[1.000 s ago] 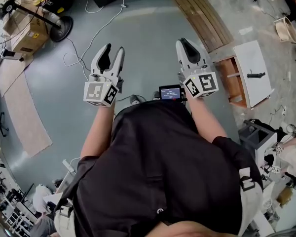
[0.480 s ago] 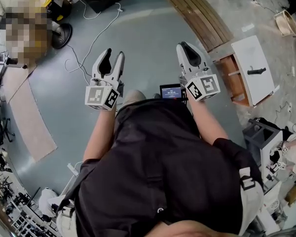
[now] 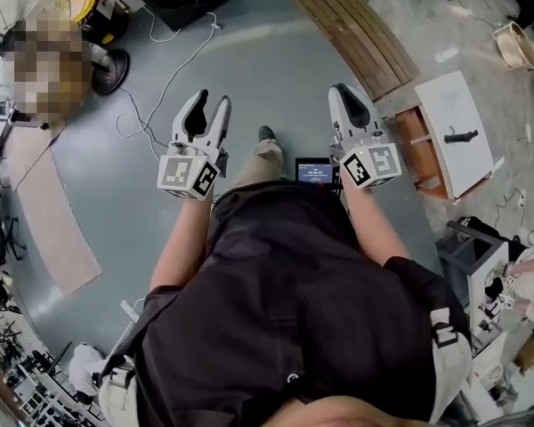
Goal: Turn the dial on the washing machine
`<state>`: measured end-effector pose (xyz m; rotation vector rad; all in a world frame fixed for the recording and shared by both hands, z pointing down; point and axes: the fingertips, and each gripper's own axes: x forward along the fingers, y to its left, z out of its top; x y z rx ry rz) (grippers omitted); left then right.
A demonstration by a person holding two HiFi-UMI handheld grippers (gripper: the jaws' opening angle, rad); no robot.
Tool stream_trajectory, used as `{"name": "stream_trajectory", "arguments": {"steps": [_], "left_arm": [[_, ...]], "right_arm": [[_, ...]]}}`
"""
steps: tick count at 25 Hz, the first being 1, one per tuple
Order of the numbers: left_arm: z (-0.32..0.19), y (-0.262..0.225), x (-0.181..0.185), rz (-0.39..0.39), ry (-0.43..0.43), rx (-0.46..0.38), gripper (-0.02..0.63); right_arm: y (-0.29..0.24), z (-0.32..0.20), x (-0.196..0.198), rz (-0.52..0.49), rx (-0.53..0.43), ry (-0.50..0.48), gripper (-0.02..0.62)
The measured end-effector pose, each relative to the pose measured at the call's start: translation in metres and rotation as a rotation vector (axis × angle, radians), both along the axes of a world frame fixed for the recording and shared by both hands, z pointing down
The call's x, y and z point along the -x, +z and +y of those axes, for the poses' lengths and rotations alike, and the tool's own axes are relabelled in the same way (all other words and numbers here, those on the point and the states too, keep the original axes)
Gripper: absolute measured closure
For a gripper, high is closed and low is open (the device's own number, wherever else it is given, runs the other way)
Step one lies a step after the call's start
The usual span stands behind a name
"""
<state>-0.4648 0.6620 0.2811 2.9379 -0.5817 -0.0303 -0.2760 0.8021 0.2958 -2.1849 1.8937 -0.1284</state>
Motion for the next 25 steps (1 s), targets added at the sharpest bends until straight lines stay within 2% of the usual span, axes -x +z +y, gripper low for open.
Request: {"name": "stream_trajectory", "arguments": {"steps": [7,13,18,25], "left_arm": [[-0.035,0.017,-0.033,0.005,0.027,0.030,0.437],[-0.081,0.021,-0.085,0.024,0.039,0.044,0.437],[-0.130,0.024,-0.125,0.024,0.025,0.063,0.437],[-0.210,0.023,-0.174,0.024,-0.009,0.032,0.437]], "right_arm": [[0.011,-0.024,-0.029,-0.020,0.020,0.034,0.546],[0.009,-0.061,-0.077,0.005,0.051,0.039,0.546],[0.000,-0.106,-0.119,0.018,0.065,0.036,0.545],[-0.009,-0.171,-0.171,0.039,0.101,0.015,0.546]]}}
